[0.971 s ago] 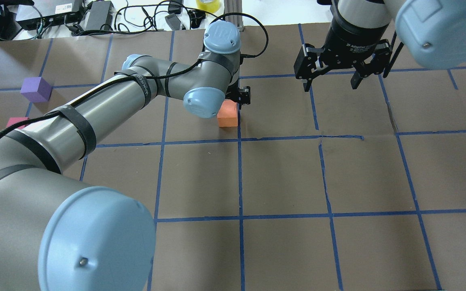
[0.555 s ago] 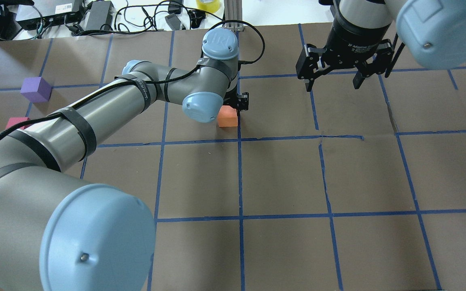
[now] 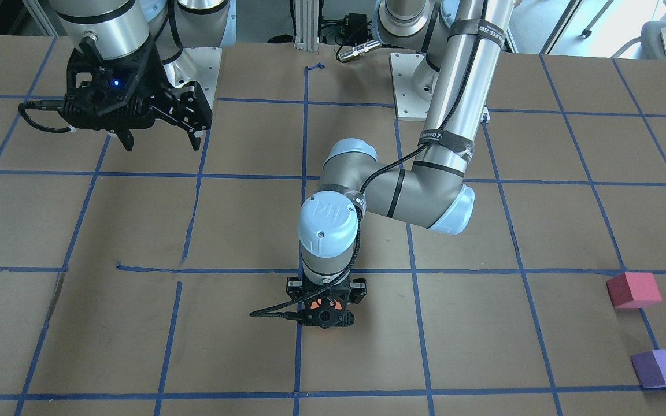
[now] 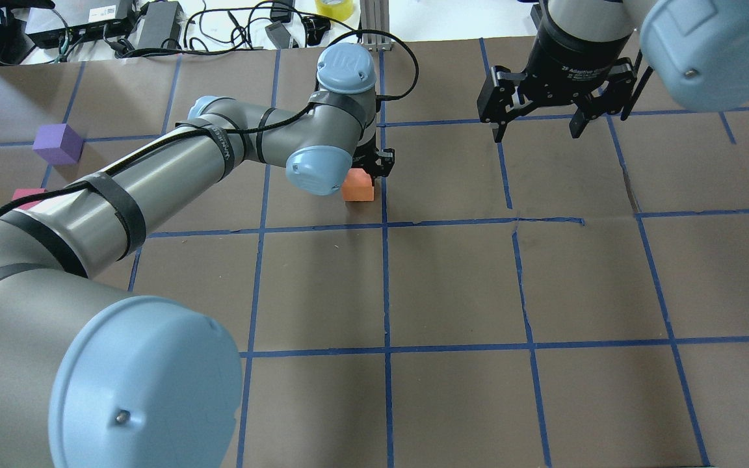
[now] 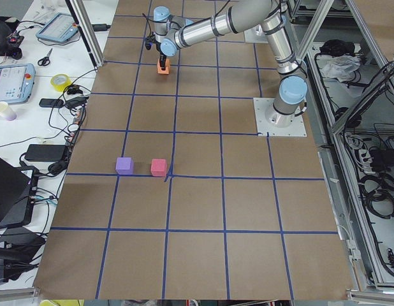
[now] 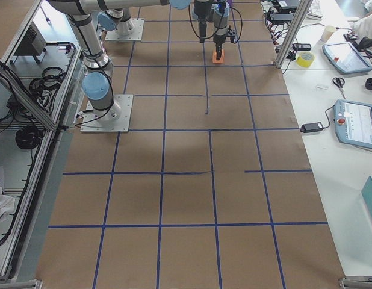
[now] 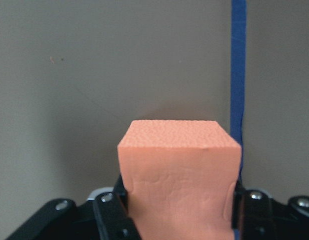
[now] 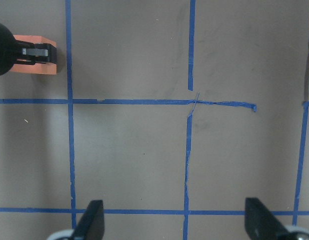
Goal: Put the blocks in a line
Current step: 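Carry the orange block with the left gripper toward the pink block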
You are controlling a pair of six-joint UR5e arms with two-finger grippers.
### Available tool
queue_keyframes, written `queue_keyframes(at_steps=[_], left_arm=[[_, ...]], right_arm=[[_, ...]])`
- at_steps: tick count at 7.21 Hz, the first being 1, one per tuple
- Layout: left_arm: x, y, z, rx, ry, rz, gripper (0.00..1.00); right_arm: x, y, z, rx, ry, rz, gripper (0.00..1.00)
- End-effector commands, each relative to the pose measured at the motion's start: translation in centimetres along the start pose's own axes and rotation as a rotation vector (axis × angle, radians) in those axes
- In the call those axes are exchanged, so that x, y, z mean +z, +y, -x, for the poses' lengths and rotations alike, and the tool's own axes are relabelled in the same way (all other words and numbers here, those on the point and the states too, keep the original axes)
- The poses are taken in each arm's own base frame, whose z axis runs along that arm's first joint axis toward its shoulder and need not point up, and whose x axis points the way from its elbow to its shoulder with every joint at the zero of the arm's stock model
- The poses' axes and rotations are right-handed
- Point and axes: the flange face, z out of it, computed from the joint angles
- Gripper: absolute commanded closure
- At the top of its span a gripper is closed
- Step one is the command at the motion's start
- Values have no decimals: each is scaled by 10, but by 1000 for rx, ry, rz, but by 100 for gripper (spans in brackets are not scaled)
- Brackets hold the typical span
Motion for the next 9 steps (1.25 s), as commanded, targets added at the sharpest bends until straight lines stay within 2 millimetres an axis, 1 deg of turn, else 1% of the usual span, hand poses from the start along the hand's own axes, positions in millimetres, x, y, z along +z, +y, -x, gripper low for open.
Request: queue_keyframes(at_steps=[1, 2, 3, 4, 5, 7, 8, 9], left_arm=[[-20, -38, 100, -146, 66, -7, 100], [-19, -56, 176, -253, 56, -6, 100], [-20, -64, 253, -294, 52, -1, 100], [-24, -59, 332, -327, 58, 69, 100], [-26, -54, 384, -320, 57, 91, 100], [-25, -45, 461, -325, 42, 75, 100], [-36, -40, 492, -332, 8, 63, 100], [-45, -36, 506, -326, -85, 76, 100]], right_arm=[[-10, 15, -5, 7, 15, 10, 0], [-8, 16, -4, 4, 22, 17, 0], [-8, 16, -4, 5, 24, 19, 0], [-7, 15, -7, 11, 24, 22, 0], [-7, 14, -7, 13, 22, 17, 0], [-7, 13, -8, 19, 22, 16, 0], [-7, 13, -9, 21, 24, 14, 0], [-5, 11, -9, 22, 24, 17, 0]])
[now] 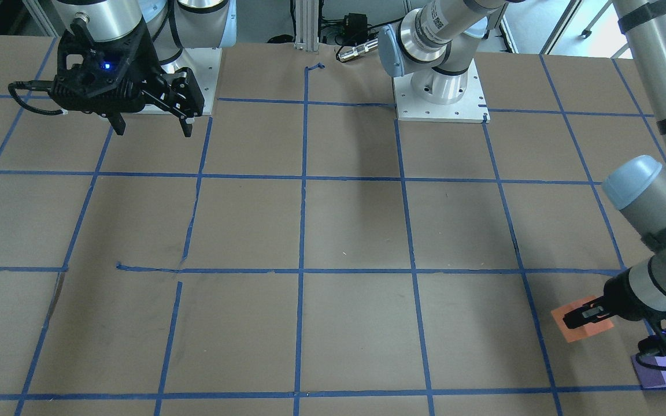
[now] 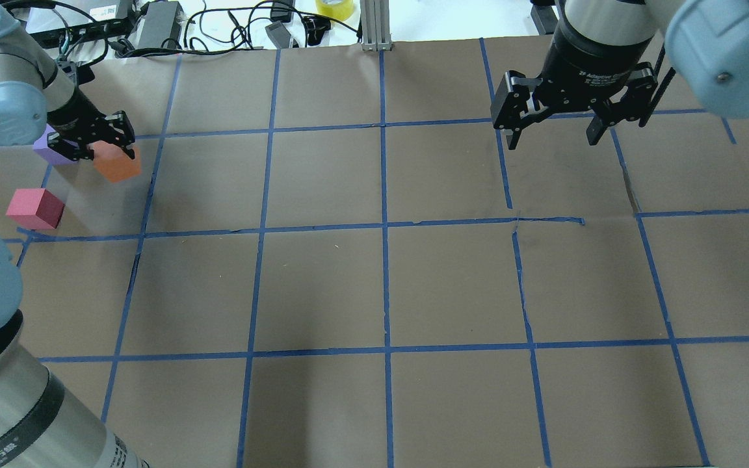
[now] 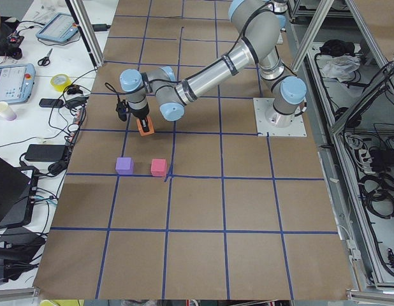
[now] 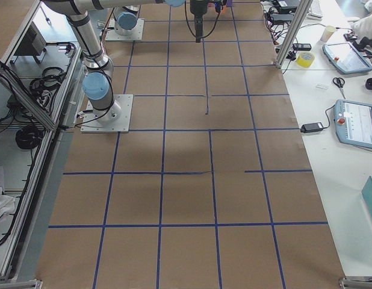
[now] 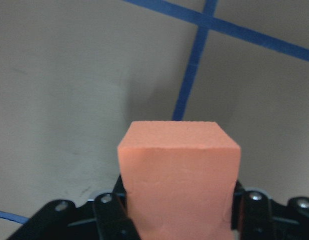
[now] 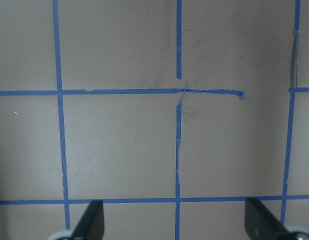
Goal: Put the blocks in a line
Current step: 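Carry the orange block with the left gripper toward the pink block, then lower the orange block between the pink and purple blocks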
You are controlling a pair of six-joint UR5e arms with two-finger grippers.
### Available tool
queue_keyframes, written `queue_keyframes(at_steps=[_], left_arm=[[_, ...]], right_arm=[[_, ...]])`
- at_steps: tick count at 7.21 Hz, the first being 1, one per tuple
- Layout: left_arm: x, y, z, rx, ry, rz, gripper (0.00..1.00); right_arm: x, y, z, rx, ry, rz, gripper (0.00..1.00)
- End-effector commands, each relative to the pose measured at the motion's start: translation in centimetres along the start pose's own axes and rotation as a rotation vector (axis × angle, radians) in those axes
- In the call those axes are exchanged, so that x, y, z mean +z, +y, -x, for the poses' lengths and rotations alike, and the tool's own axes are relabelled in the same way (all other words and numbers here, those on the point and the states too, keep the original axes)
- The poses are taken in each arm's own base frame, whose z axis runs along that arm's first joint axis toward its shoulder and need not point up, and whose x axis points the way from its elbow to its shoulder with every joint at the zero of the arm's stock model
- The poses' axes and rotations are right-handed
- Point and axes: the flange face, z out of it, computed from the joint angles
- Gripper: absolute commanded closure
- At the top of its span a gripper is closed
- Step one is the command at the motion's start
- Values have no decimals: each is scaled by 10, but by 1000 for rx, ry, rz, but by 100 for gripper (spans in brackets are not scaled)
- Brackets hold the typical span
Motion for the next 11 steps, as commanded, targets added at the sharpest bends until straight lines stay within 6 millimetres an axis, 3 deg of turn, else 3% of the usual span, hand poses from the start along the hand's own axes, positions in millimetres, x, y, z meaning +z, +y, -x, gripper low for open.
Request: queue_keyframes(at_steps=[1, 6, 7, 9, 11], left_arm=[[-21, -4, 32, -2, -110, -26, 100], [-15, -16, 45, 156, -216, -45, 100], [-22, -23, 50, 403, -244, -72, 100], [-10, -30, 90, 374, -175, -88, 100], [-12, -44, 117, 337, -125, -120, 100]], right_arm=[[2, -2, 0, -2, 2, 0, 0], [5, -4, 0, 4, 2, 4, 0], [5, -4, 0, 5, 2, 4, 0], [5, -4, 0, 5, 2, 6, 0], [5, -5, -1, 7, -1, 3, 0]])
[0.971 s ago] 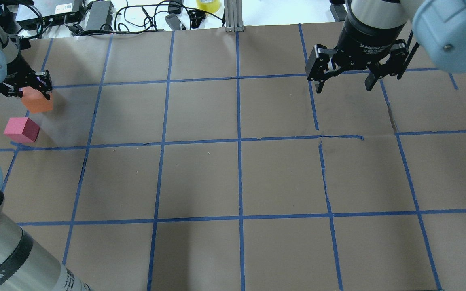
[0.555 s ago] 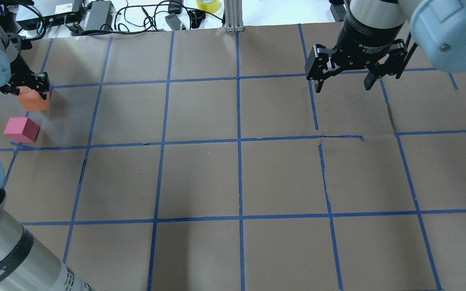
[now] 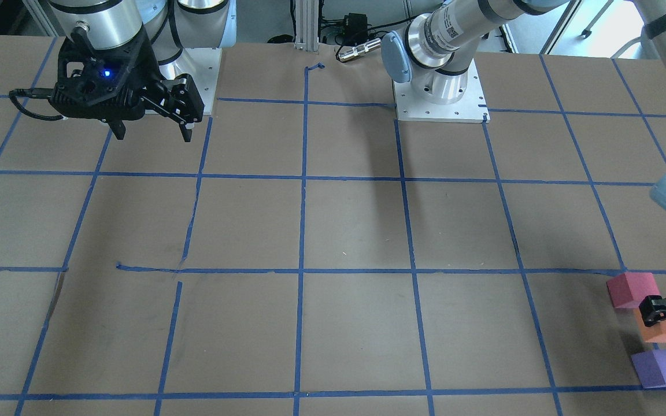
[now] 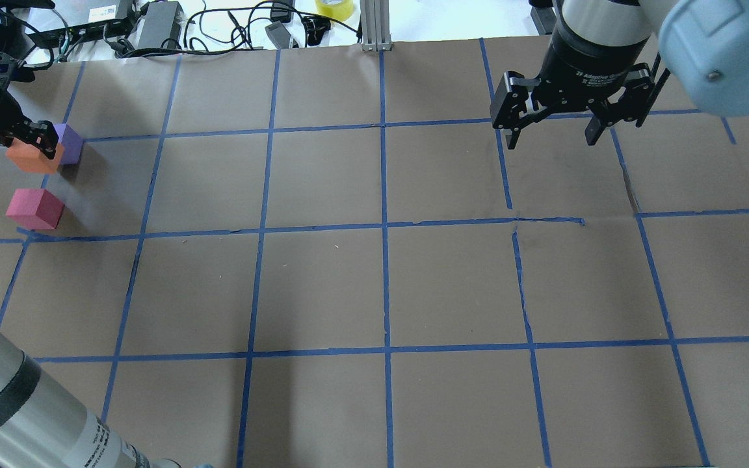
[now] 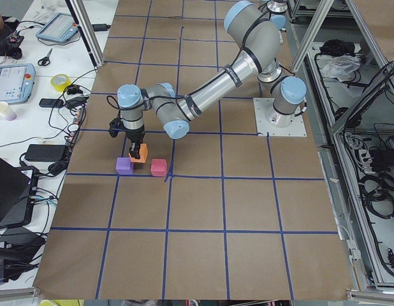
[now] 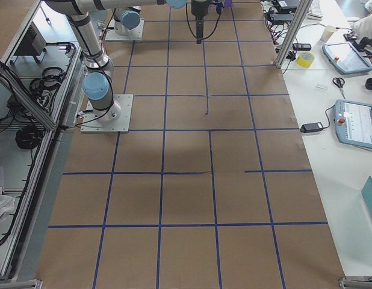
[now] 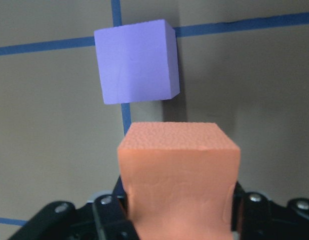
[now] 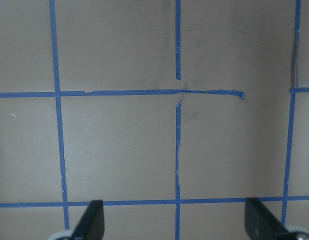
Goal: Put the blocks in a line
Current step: 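Lower the orange block between the pink and purple blocks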
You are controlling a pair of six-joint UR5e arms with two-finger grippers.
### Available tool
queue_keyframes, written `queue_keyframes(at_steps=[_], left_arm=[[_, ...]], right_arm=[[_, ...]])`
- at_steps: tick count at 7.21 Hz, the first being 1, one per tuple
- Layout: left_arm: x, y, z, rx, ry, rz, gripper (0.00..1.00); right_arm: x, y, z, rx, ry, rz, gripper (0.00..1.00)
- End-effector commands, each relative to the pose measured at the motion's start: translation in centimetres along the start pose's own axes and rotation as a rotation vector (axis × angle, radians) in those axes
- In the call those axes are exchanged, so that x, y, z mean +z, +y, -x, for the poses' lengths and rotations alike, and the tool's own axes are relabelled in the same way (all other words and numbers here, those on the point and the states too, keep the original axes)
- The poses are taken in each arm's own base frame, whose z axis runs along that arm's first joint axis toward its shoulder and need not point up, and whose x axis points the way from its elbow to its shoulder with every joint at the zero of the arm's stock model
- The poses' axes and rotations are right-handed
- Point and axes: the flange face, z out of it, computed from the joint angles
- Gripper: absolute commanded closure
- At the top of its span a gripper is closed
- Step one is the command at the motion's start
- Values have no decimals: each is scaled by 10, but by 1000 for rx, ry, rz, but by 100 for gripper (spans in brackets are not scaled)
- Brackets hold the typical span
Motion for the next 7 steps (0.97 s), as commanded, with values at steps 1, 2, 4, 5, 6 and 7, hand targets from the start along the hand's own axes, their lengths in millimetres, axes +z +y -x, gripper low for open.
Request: queue_keyframes(at_steps=[1, 2, 4, 5, 6, 7], left_arm=[[3, -4, 21, -32, 21, -21, 100], [-3, -8, 23, -42, 31, -43, 100], [12, -6, 25, -53, 70, -22, 100], [15, -1, 37, -55, 71, -22, 100], [20, 4, 42, -68, 76, -14, 100], [25, 4, 41, -76, 82, -8, 100]], right_arm=[[1, 0, 0, -2, 1, 2, 0], [1, -1, -1, -2, 1, 2, 0], [1, -1, -1, -3, 5, 2, 0], [1, -1, -1, -5, 7, 2, 0], [1, -1, -1, -5, 7, 3, 0], [1, -1, -1, -5, 7, 2, 0]])
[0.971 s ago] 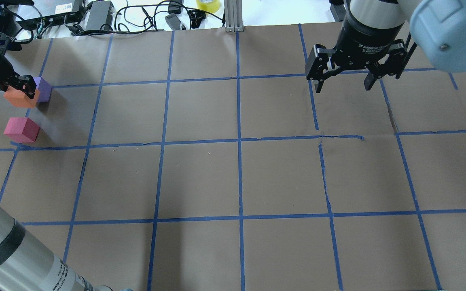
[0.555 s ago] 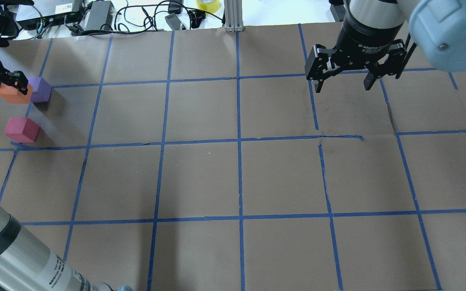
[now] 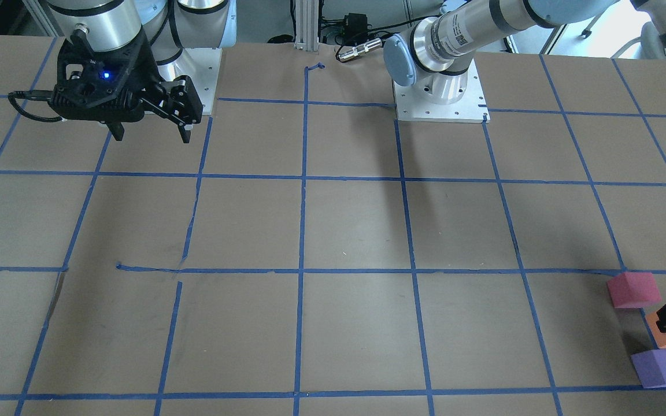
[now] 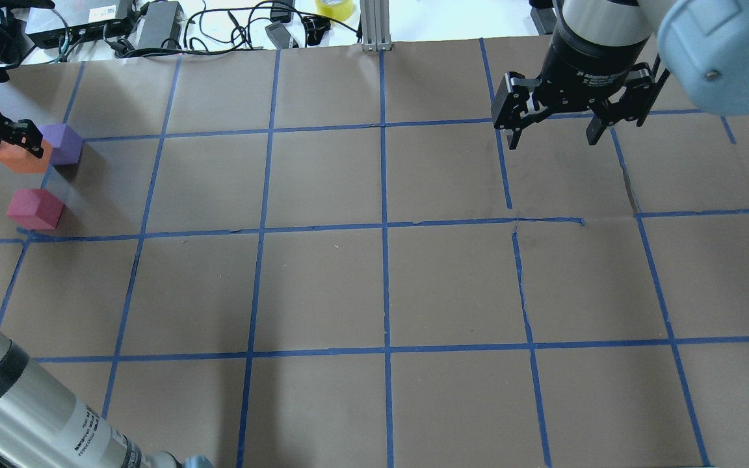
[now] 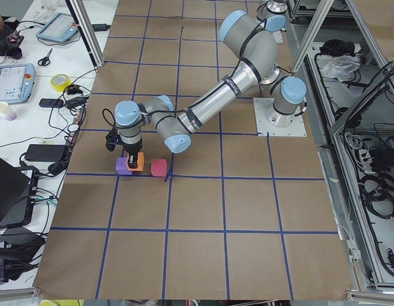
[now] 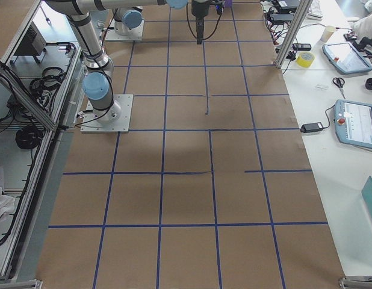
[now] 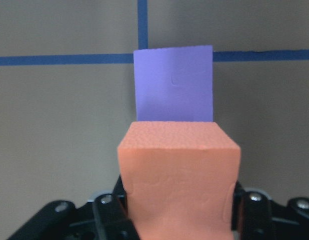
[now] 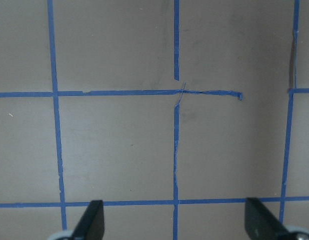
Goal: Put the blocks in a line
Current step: 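Lower the orange block between the pink and purple blocks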
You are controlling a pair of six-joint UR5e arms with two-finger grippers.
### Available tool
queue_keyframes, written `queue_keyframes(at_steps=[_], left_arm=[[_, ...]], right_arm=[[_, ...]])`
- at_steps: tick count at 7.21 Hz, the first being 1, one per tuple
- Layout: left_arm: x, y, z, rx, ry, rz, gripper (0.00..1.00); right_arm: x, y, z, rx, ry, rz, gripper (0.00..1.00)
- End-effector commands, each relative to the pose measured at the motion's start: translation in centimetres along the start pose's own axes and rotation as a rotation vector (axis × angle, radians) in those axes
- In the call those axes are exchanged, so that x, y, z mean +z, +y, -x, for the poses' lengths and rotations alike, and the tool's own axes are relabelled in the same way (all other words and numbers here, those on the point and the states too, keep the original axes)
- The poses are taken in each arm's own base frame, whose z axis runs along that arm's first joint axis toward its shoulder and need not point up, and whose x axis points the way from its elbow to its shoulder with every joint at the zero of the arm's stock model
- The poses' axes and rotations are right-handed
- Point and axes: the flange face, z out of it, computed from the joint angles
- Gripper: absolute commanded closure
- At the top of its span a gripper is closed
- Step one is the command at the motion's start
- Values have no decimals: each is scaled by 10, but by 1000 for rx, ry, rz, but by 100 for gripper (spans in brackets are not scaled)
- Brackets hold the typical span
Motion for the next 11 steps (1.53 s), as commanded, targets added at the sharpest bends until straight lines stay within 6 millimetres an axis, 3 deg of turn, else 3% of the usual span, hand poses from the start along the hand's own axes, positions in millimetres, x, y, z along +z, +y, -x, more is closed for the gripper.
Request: queue_keyframes(at_steps=[1, 3, 7, 11], left_arm=[[9, 3, 2, -9, 12, 10, 100], [16, 1, 0, -6, 40, 0, 100], [50, 5, -4, -10, 66, 36, 100], [58, 6, -5, 2, 60, 29, 100]], right_arm=[[0, 0, 0, 0, 0, -1, 0], [0, 0, 1, 1, 0, 1, 0], [0, 0, 1, 4, -3, -3, 0], [0, 0, 1, 4, -1, -1, 0]])
